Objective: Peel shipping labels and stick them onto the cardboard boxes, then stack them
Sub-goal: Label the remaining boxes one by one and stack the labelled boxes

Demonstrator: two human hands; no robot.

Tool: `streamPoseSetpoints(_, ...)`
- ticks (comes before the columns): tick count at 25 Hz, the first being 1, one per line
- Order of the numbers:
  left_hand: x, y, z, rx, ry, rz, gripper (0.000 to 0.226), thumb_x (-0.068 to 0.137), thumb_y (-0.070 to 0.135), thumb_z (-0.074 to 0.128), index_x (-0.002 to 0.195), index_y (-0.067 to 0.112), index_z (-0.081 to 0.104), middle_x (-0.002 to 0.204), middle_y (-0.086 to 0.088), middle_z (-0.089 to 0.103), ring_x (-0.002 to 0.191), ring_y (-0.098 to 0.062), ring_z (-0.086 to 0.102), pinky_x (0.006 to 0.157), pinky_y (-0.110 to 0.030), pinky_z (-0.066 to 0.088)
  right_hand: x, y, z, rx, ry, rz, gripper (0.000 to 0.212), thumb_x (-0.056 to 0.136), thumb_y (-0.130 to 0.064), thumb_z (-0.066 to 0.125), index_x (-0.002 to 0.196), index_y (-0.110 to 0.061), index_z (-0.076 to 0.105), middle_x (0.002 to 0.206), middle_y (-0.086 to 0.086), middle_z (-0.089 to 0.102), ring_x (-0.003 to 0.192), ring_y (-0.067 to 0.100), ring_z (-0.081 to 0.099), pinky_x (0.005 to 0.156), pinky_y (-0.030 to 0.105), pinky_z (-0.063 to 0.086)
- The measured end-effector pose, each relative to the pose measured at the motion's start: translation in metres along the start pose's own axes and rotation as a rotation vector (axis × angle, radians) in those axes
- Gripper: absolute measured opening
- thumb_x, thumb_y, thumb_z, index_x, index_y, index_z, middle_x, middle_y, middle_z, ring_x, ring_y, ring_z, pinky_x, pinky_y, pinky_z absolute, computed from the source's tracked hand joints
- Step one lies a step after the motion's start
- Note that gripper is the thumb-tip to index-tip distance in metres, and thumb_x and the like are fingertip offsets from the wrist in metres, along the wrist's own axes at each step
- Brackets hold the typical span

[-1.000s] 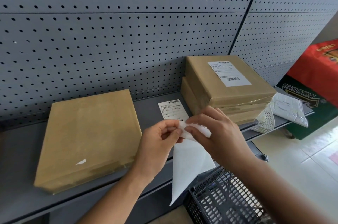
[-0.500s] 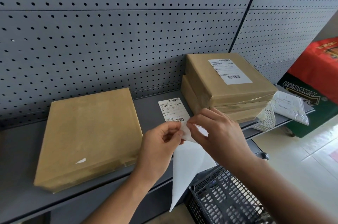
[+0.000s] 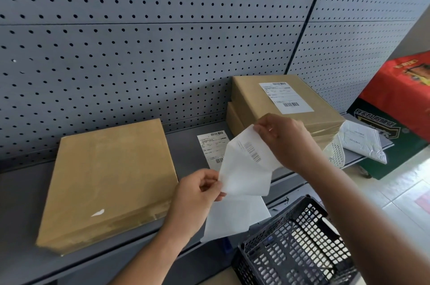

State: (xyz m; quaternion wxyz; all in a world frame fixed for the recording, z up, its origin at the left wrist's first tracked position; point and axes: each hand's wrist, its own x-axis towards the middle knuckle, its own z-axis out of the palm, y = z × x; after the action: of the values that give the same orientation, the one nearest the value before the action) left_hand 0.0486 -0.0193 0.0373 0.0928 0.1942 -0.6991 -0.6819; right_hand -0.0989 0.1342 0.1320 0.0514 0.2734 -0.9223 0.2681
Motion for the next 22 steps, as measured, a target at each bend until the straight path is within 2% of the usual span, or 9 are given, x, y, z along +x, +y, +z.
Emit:
streamPoseSetpoints(5,0.001,-0.007,-0.004,0.070,0.019,-0.034,0.008,0.095,0.005,0.067,0.097,0.010,0.073,0.085,-0.008,0.078,0.074,-0.015,0.076,0.071,-0.024,0.061,0.019,0.002,-0.023,-0.083,0.038,-0.010,0.017,0.100,-0.028,0.052,0.104,-0.024,0.068,0.096,-0.006,0.066,0.086,0.018,0.060,0.071,0.034,0.050)
streamPoseSetpoints(8,0.001,-0.012,-0.005,0.098,0.023,-0.060,0.009,0.095,0.003,0.066,0.095,0.009,0.073,0.084,-0.010,0.078,0.073,-0.017,0.076,0.069,-0.023,0.060,0.031,0.009,-0.041,-0.080,0.129,0.012,0.017,0.099,-0.027,0.053,0.104,-0.022,0.068,0.099,-0.003,0.070,0.090,0.023,0.062,0.077,0.038,0.051)
streamPoseSetpoints(10,0.001,-0.015,-0.004,0.121,0.033,-0.081,0.012,0.095,0.000,0.064,0.094,0.009,0.073,0.084,-0.011,0.078,0.072,-0.018,0.076,0.068,-0.023,0.060,0.038,0.012,-0.053,-0.075,0.178,0.026,0.017,0.100,-0.027,0.053,0.105,-0.020,0.068,0.098,-0.001,0.070,0.089,0.023,0.061,0.076,0.038,0.049)
streamPoseSetpoints(14,0.000,-0.018,-0.003,0.146,0.037,-0.121,0.012,0.095,-0.002,0.064,0.093,0.008,0.072,0.085,-0.014,0.077,0.070,-0.018,0.076,0.064,-0.021,0.060,0.046,0.015,-0.074,-0.094,0.252,0.036,0.019,0.100,-0.027,0.052,0.106,-0.019,0.068,0.097,0.002,0.069,0.091,0.027,0.063,0.079,0.048,0.055)
streamPoseSetpoints(16,-0.001,-0.020,-0.002,0.167,0.038,-0.143,0.013,0.094,-0.002,0.063,0.091,0.007,0.071,0.085,-0.015,0.076,0.069,-0.018,0.076,0.063,-0.022,0.060,0.048,0.017,-0.081,-0.094,0.302,0.030,0.020,0.100,-0.026,0.052,0.105,-0.017,0.068,0.097,0.006,0.070,0.088,0.028,0.062,0.076,0.044,0.053)
streamPoseSetpoints(18,-0.002,-0.021,-0.003,0.198,0.029,-0.162,0.015,0.094,-0.003,0.062,0.089,0.008,0.071,0.083,-0.014,0.076,0.067,-0.018,0.076,0.064,-0.026,0.062,0.049,0.018,-0.090,-0.078,0.355,0.028,0.020,0.101,-0.024,0.052,0.106,-0.014,0.068,0.096,0.003,0.068,0.083,0.024,0.058,0.070,0.034,0.043)
streamPoseSetpoints(20,-0.005,-0.022,-0.005,0.234,-0.016,-0.189,0.017,0.093,-0.003,0.060,0.088,0.009,0.072,0.080,-0.009,0.076,0.068,-0.017,0.076,0.066,-0.028,0.062,0.050,0.018,-0.098,-0.057,0.412,0.028,0.019,0.101,-0.024,0.053,0.106,-0.013,0.068,0.095,-0.001,0.065,0.083,0.019,0.055,0.070,0.028,0.035)
streamPoseSetpoints(22,-0.009,-0.021,-0.009,0.276,-0.079,-0.238,0.015,0.093,0.000,0.061,0.091,0.011,0.071,0.081,-0.008,0.076,0.071,-0.019,0.077,0.068,-0.029,0.063,0.048,0.017,-0.103,-0.018,0.460,0.011,0.018,0.100,-0.023,0.054,0.104,-0.012,0.068,0.093,-0.004,0.064,0.085,0.014,0.056,0.070,0.024,0.033)
